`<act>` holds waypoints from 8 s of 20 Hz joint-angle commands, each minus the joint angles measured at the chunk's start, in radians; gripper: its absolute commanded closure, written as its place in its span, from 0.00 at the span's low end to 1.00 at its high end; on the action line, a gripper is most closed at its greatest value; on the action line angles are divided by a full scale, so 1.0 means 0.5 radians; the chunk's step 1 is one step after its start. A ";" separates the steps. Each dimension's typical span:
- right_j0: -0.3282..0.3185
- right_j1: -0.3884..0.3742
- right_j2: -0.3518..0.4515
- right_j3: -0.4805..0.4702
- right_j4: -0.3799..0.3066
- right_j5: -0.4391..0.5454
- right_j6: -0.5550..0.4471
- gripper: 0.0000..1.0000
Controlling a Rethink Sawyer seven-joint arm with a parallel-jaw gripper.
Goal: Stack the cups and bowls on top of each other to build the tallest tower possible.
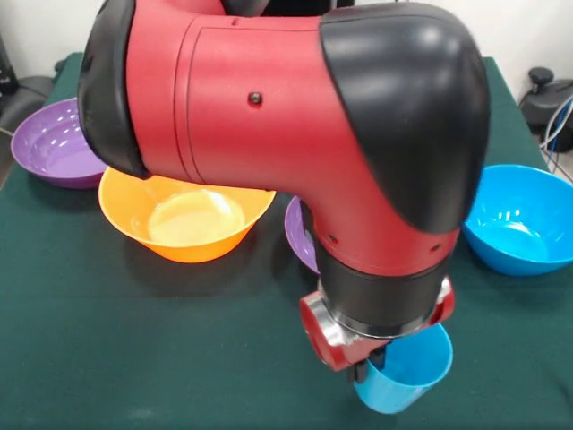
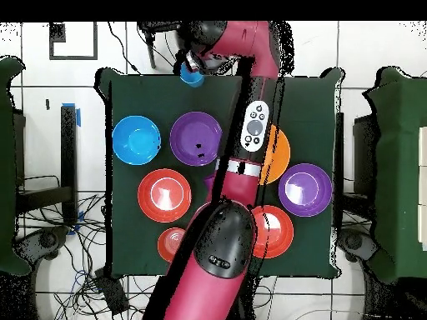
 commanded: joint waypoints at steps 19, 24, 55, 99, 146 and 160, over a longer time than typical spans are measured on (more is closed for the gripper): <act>-0.199 -0.025 0.168 0.156 -0.184 0.155 -0.741 1.00; -0.216 -0.038 0.169 0.159 -0.192 0.170 -0.797 1.00; -0.551 -0.204 -0.738 1.107 0.530 -0.356 -0.334 1.00; -0.356 0.012 -0.893 0.816 0.753 -0.625 -0.441 1.00; -0.297 -0.299 -1.154 1.083 0.995 -0.553 -0.189 0.00; -0.192 -0.491 -1.314 1.119 1.199 -0.399 -0.100 0.00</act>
